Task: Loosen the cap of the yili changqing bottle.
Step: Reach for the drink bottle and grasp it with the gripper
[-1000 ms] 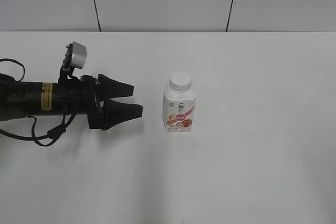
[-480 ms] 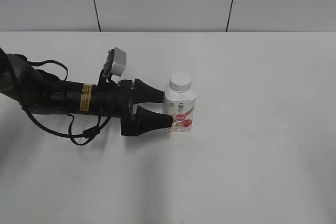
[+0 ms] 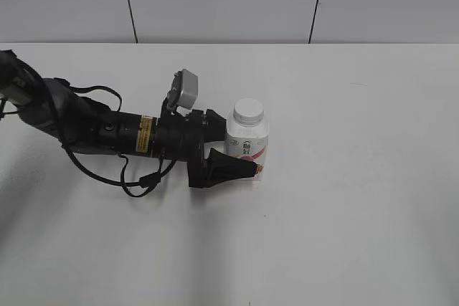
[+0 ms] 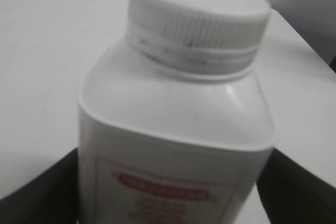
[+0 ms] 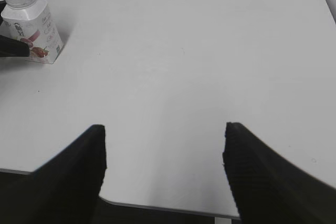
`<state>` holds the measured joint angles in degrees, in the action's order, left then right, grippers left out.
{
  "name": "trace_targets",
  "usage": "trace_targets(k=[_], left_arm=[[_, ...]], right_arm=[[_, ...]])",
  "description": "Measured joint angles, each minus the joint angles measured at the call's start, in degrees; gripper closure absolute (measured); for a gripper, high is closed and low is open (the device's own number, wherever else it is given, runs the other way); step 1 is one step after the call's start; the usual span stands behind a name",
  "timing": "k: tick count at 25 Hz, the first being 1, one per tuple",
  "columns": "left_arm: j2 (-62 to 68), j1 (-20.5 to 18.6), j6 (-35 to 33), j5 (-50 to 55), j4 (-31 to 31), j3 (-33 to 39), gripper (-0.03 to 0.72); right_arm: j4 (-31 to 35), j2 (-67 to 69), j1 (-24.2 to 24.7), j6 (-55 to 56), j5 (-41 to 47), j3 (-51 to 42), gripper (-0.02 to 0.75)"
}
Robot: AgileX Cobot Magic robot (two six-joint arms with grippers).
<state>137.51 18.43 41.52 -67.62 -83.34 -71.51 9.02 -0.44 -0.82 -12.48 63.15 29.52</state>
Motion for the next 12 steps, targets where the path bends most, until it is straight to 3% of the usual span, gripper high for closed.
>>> trace_targets(k=[8,12], left_arm=[[1.31,0.68,0.00,0.03,0.01,-1.60,0.114],[1.47,0.68,0.00,0.40,0.43,-1.72,0.183]], right_arm=[[0.00,0.00,0.00,0.00,-0.05,0.00,0.186],[0.00,0.00,0.00,0.00,-0.05,0.00,0.186]])
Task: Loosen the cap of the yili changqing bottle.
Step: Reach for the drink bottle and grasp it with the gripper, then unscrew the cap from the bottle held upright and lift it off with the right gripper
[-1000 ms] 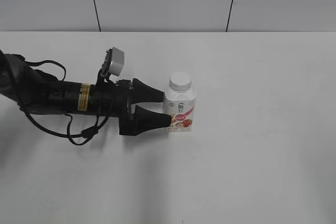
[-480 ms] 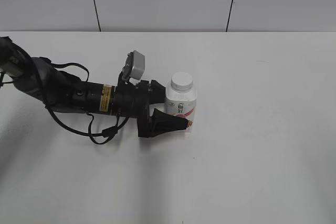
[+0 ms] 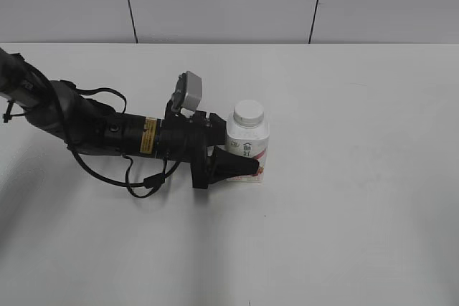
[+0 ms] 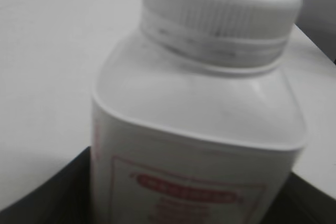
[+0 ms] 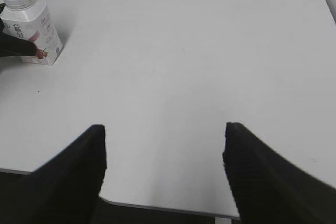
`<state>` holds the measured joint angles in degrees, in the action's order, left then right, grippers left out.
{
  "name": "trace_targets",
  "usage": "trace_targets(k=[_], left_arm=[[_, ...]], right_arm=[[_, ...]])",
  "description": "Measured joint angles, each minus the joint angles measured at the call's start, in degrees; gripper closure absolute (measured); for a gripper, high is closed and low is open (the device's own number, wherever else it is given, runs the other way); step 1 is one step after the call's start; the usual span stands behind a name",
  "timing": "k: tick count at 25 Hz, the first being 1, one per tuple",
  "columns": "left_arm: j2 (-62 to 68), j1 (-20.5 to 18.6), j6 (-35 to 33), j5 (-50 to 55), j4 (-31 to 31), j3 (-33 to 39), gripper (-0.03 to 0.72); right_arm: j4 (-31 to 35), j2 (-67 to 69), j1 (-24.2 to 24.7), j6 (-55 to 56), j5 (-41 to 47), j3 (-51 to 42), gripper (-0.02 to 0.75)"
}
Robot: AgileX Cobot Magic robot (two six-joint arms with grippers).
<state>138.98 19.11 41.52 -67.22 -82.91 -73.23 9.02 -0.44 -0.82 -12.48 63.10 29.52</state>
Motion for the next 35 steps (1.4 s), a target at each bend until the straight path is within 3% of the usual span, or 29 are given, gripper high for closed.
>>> trace_targets(k=[4,35], left_arm=[[0.01,0.00,0.00,0.04,0.00,-0.16,0.242],[0.06,-0.10,0.00,-0.96,-1.18,-0.16,0.249]], right_arm=[[0.00,0.00,0.00,0.00,-0.02,0.00,0.186],[-0.22,0.00,0.00,0.00,-0.07,0.00,0.204]])
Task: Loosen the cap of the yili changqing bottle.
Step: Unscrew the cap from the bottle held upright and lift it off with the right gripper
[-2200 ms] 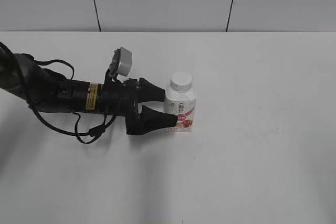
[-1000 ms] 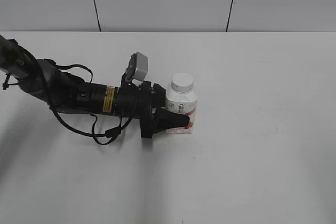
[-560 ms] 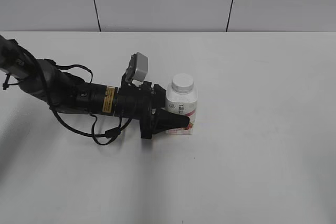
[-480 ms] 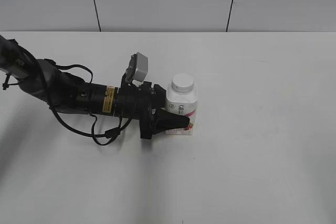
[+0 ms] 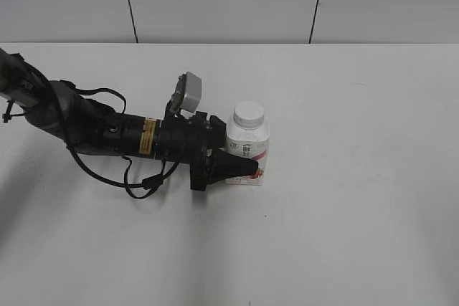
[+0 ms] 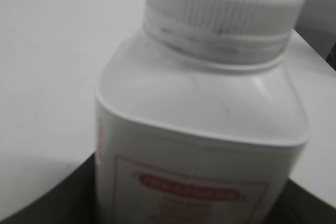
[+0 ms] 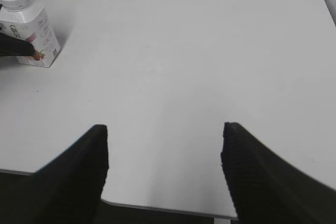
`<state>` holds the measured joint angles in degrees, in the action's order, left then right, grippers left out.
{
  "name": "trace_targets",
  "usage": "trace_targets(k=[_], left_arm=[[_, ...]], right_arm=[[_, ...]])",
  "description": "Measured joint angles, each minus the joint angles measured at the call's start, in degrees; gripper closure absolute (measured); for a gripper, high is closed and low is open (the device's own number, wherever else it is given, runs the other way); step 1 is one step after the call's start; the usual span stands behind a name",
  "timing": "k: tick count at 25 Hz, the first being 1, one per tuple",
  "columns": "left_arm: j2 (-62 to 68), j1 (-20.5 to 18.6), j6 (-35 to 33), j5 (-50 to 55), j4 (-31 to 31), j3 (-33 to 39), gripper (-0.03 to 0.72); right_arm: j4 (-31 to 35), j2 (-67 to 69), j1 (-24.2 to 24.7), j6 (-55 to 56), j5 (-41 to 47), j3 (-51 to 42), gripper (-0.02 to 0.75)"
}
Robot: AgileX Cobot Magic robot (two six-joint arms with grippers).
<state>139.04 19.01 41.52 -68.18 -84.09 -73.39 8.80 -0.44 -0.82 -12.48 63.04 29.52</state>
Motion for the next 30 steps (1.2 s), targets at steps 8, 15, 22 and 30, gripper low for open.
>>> trace_targets(k=[8,15,22,30], left_arm=[[0.00,0.00,-0.35,0.00,0.00,0.00,0.249],[0.00,0.00,-1.29,0.00,0.00,0.00,0.250],[0.00,0.00,-1.45,-0.06,0.00,0.00,0.252],[0.00,0.00,-1.45,-0.19,0.05,0.00,0.252]], right_arm=[[6.61,5.97,0.00,2.18,-4.32,1.70,0.282],[15.15,25.19,0.00,2.08,-9.52,6.94,0.290],[20.35,42.33,0.00,0.18,-14.86,13.06,0.290],[14.57,67.43,-3.41,5.62,-4.71,32.59,0.290]])
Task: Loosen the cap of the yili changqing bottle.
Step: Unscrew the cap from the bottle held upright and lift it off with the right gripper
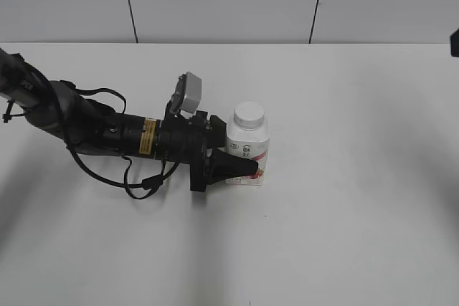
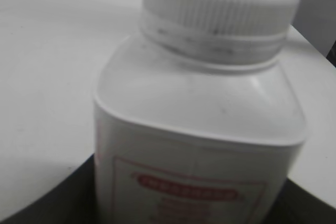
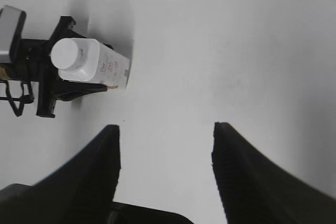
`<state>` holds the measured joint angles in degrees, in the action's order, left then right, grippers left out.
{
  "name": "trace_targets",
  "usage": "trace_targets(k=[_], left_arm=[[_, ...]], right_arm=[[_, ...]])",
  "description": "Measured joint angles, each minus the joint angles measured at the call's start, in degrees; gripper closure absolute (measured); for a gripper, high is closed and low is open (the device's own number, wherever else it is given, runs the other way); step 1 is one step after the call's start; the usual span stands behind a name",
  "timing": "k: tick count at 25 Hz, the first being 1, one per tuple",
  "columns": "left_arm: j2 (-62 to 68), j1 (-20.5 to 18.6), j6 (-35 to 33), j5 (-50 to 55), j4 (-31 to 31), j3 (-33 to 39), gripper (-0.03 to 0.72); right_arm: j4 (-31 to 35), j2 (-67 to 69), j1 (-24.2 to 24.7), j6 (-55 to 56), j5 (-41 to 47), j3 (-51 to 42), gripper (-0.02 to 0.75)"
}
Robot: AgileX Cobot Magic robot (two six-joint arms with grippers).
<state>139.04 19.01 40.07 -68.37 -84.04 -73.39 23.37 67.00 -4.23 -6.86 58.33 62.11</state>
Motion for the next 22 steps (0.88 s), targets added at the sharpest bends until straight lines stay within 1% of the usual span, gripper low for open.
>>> trace_targets(k=[2,4,7,12,22], left_arm=[[0.00,0.00,-0.02,-0.06,0.00,0.00,0.252],[0.00,0.00,-0.02,-0.06,0.00,0.00,0.252],[0.00,0.00,-0.02,-0.06,0.00,0.00,0.252],[0.00,0.00,-0.02,-0.06,0.00,0.00,0.252],[0.00,0.00,-0.02,-0.06,0.04,0.00,0.252]], right_arm=[[-3.96,5.59,-2.91,4.54,2.39,4.40,0.290],[-8.78,10.46,-6.98,9.24,4.67,8.88,0.290],[-13.17,17.58,-11.99,15.90,7.51,15.03,0.290],[-14.06,26.32,-16.22,21.71,9.87,23.90,0.290],[-13.46,37.74,-23.24,30.03,10.97,32.75,0.290]])
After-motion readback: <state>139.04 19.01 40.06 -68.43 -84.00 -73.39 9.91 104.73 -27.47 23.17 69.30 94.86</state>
